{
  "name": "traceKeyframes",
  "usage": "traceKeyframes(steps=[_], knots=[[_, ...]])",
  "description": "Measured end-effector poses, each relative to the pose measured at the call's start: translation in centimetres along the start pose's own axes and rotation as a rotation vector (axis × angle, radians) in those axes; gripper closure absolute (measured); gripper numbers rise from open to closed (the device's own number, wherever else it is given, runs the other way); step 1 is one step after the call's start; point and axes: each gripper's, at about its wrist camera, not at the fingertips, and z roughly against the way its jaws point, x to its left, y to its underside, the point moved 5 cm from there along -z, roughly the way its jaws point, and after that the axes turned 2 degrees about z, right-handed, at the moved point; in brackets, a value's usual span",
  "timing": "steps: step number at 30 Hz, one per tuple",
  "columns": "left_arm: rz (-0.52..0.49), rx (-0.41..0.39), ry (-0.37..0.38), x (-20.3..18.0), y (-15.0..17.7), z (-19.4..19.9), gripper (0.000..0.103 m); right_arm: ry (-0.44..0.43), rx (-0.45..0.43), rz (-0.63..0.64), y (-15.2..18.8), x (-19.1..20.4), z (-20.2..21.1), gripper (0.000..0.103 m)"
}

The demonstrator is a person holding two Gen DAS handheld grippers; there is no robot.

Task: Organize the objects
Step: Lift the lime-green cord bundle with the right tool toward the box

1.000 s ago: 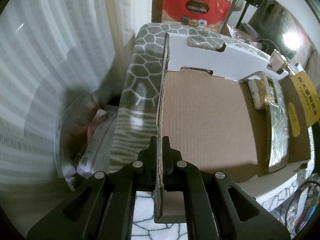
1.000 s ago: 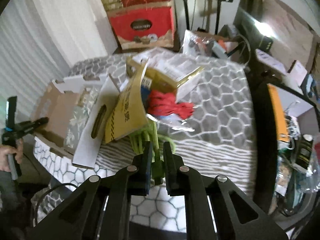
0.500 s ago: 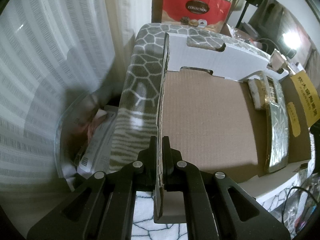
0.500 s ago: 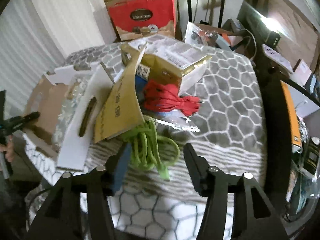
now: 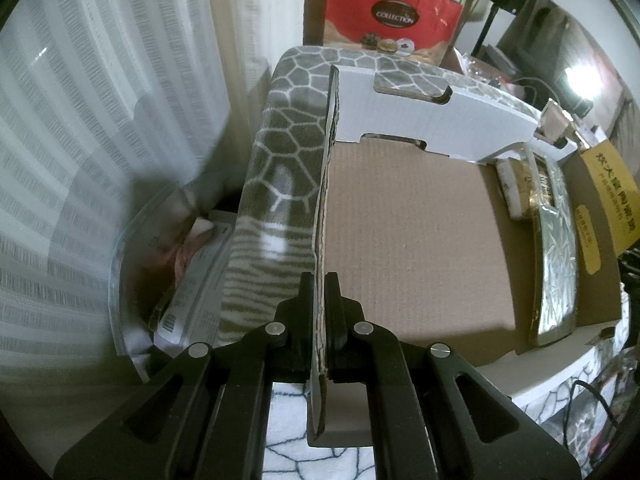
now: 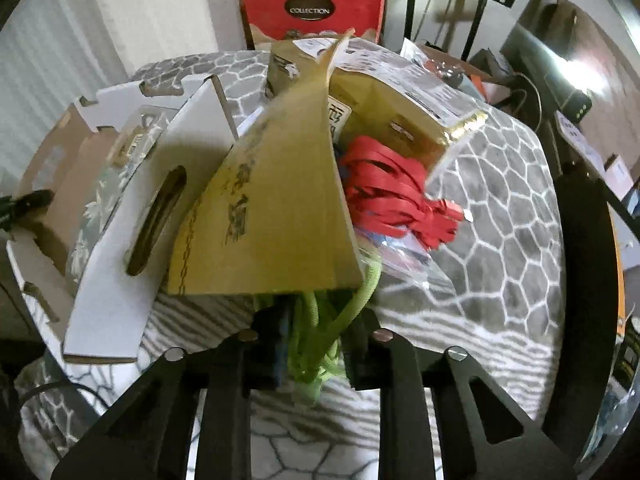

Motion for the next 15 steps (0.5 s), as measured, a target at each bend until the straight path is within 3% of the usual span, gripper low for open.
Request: traceKeyframes(steps=[9,15], knots=[[0.003,-0.001,0.009,0.0,0.0,0.1,0.099,-0.022,-0.050,-0.118,2.2,-3.2,5.6,0.088],[0.004,-0.001,0.010,-0.1,0.0,0.0,0.099,0.029,-0.123,-0.151,2.1,-4.6,11.1,0.088]])
